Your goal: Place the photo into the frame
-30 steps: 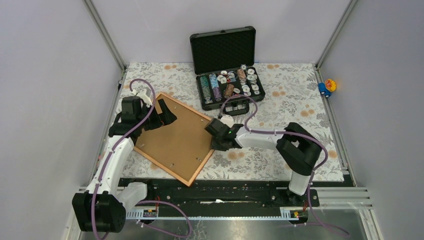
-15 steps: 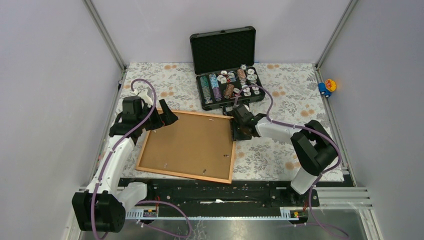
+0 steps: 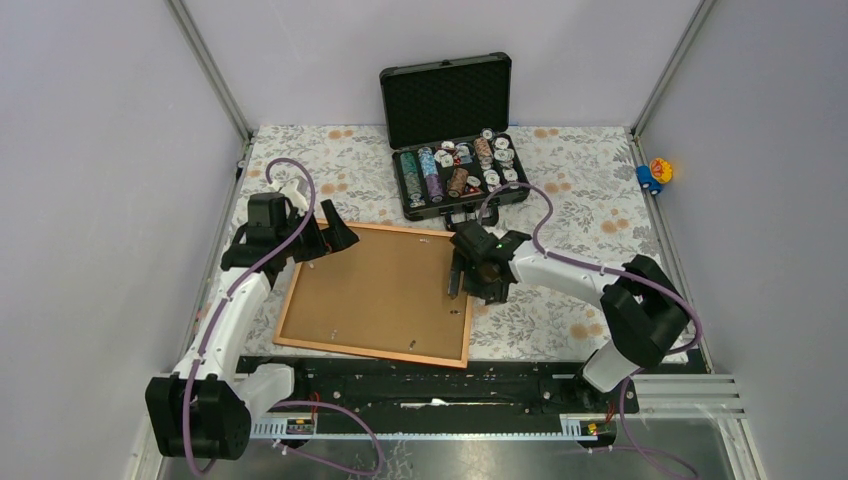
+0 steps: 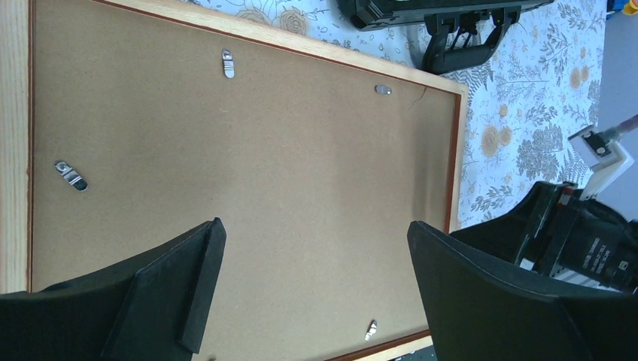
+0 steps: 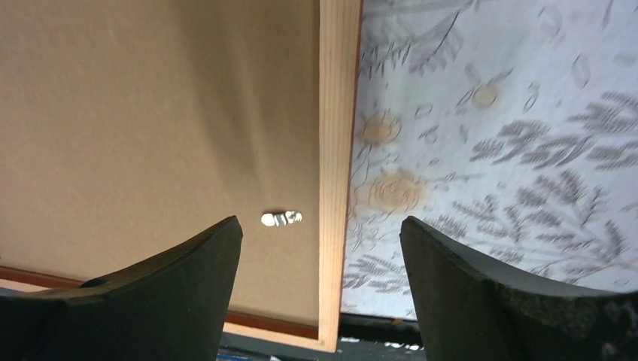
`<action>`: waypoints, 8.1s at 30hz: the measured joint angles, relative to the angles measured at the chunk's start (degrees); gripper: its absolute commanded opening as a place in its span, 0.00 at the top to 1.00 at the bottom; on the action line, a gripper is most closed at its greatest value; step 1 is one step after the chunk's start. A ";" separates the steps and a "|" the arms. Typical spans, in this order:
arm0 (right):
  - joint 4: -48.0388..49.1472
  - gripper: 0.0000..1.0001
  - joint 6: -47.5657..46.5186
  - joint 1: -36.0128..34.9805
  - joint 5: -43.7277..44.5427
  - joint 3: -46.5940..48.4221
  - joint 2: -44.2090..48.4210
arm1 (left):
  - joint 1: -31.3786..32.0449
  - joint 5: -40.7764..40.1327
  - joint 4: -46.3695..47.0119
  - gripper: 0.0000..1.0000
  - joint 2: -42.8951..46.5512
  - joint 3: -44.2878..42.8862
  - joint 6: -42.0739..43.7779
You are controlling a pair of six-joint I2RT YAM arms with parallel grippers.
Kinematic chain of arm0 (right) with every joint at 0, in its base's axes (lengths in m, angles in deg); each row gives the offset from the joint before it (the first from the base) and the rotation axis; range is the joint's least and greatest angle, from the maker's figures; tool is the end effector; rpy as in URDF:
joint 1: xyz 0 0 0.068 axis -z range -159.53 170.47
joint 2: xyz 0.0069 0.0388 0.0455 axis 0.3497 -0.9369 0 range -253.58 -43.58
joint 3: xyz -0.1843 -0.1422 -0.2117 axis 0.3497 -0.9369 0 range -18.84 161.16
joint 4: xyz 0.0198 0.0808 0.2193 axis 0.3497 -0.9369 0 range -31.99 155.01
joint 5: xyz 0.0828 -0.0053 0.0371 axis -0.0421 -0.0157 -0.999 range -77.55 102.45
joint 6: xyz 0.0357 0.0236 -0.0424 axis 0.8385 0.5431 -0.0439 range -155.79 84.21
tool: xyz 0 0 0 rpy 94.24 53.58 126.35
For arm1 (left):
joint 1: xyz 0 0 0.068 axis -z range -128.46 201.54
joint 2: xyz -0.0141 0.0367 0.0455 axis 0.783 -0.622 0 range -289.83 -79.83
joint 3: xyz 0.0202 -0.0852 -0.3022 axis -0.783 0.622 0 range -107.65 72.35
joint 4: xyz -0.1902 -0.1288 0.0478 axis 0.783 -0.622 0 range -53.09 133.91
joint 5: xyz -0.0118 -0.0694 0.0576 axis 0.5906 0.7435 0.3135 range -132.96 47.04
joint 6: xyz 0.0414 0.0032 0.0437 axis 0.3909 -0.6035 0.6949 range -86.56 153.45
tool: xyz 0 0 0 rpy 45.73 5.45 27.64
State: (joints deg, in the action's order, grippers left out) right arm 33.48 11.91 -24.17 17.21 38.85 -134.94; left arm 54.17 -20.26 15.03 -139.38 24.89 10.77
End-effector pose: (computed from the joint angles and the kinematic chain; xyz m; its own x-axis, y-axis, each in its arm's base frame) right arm 0.2090 0.2012 0.2431 -0.9343 0.1133 -0.3381 0.0231 0.9654 0.2598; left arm 0.1742 -0.0253 0.3160 -0.7329 -0.3222 -0.5992 0.0553 0.8496 -0.5245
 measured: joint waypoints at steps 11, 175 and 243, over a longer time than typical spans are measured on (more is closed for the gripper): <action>-2.97 0.22 15.30 -6.91 2.19 -0.09 -3.17 | 0.20 1.16 0.09 0.01 -0.72 0.00 0.00; 38.49 0.12 26.60 -5.55 7.21 -20.83 5.29 | 15.28 -15.82 -12.26 0.01 4.96 13.09 -47.25; 28.55 0.26 -47.63 4.22 -5.62 25.24 -29.92 | 12.48 -16.50 -1.07 0.01 -0.92 -3.52 3.19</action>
State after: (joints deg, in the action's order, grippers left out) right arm 62.02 -35.72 -19.96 11.59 64.09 -164.86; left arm 66.65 -36.76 13.96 -140.30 21.37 13.96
